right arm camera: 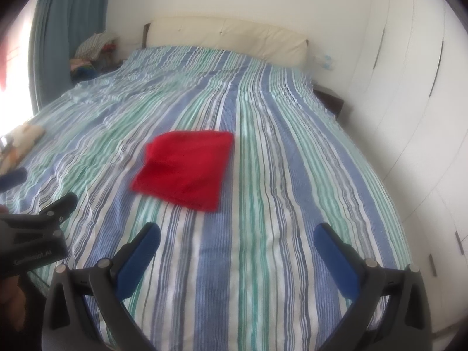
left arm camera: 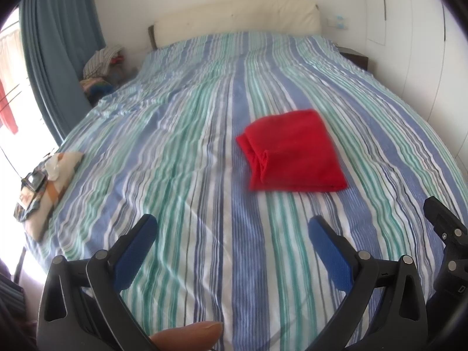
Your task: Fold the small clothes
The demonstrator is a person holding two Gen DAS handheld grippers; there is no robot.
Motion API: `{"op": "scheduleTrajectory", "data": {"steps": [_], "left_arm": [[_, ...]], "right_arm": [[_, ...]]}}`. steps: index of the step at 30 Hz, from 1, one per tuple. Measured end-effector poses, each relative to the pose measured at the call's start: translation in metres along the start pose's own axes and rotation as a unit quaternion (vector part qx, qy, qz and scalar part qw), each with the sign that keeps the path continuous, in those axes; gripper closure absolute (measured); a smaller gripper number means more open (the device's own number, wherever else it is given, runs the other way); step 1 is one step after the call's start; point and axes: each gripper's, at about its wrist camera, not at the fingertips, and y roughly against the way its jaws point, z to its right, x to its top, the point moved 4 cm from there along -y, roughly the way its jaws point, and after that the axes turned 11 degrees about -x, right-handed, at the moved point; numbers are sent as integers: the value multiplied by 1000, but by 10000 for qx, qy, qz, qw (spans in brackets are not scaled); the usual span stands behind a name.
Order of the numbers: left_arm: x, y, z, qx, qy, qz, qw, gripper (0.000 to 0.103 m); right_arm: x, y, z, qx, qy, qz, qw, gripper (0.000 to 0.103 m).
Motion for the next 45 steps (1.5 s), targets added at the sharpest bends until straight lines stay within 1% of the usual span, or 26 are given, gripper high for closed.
{"op": "scheduleTrajectory", "data": {"steps": [13, 31, 39, 45], "left_arm": [[0, -1, 1, -69, 87, -57, 9999, 0], [7, 5, 9, -123, 82, 32, 9999, 0], [8, 9, 12, -115, 50, 66, 9999, 0], [9, 10, 13, -120, 80, 64, 9999, 0]], "right_arm": [[1, 1, 3, -103, 6, 48, 9999, 0], [3, 3, 8, -112, -53, 63, 9999, 0], [3, 8, 8, 62, -132, 38, 9999, 0], [4, 10, 5, 91, -114, 55, 9999, 0]]}}
